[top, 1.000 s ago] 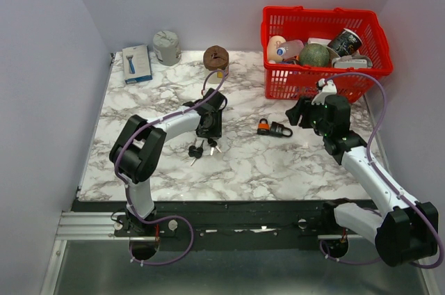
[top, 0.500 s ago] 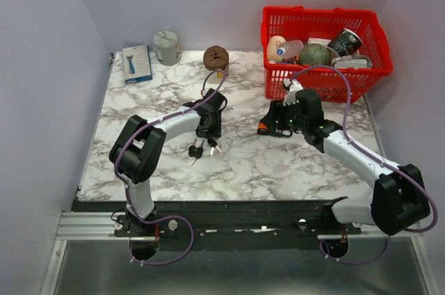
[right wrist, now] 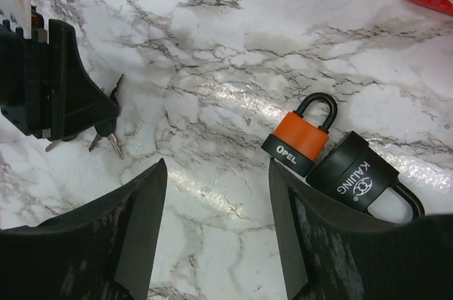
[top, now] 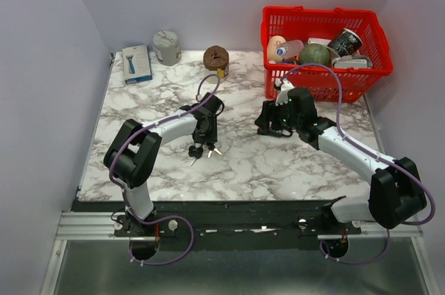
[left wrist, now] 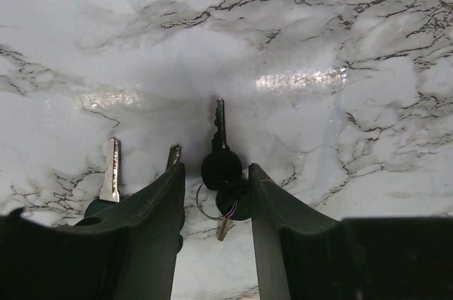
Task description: Unlock with the key
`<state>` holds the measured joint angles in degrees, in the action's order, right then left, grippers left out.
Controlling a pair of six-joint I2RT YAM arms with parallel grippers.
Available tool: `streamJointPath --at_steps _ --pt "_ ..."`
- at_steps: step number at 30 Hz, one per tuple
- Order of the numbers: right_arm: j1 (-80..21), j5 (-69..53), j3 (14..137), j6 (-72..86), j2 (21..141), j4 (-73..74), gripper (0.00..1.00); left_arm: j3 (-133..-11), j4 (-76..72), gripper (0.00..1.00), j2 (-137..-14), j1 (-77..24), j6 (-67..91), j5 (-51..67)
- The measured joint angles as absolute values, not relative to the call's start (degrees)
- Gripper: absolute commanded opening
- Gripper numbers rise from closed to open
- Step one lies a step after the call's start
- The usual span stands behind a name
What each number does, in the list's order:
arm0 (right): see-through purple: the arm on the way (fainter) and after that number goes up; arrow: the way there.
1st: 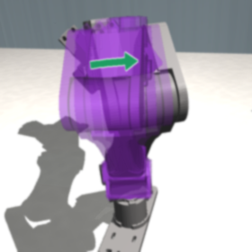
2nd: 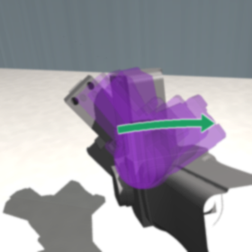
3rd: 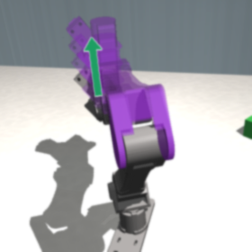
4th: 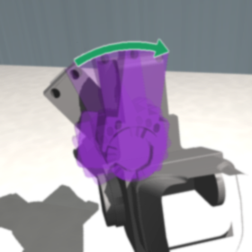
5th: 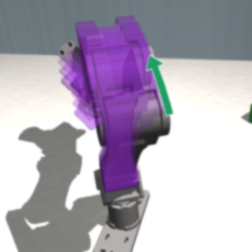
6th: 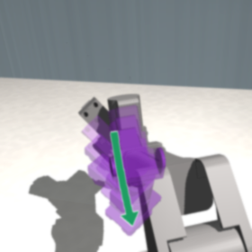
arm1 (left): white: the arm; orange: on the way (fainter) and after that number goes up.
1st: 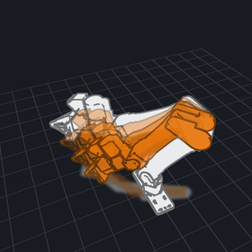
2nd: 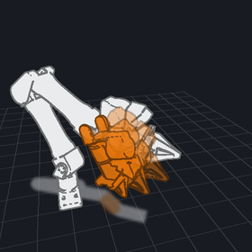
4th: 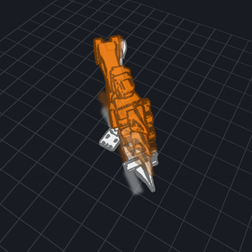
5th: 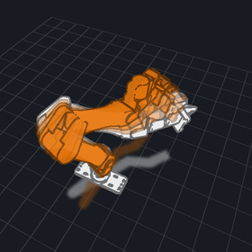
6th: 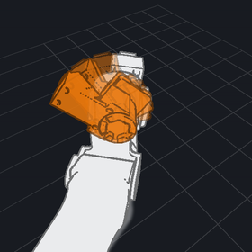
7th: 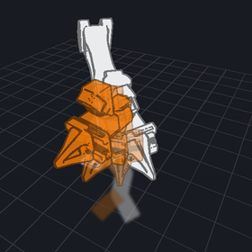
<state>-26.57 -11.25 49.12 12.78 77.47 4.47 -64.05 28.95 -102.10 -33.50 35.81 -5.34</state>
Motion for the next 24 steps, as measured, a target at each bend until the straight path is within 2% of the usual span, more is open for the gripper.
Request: streamJointPath --at_steps 5,6,12,24 --pt "-26.6 -11.3 49.1 12.8 77.5 4.9 0.68 -64.0 28.9 0.29 -102.2 -33.5 35.9 -4.6" --pt "-26.6 -11.2 49.1 12.8 77.5 4.9 0.68 -64.0 28.9 0.21 -102.2 -33.5 35.9 -4.3" --pt "-26.7 -11.2 49.1 12.8 77.5 5.5 0.68 -63.4 27.4 0.02 -101.8 -33.5 36.1 -2.4" --pt "-27.4 -11.2 49.1 12.8 77.5 5.7 0.68 -61.8 26.3 0.00 -100.3 -33.5 37.1 -1.4"
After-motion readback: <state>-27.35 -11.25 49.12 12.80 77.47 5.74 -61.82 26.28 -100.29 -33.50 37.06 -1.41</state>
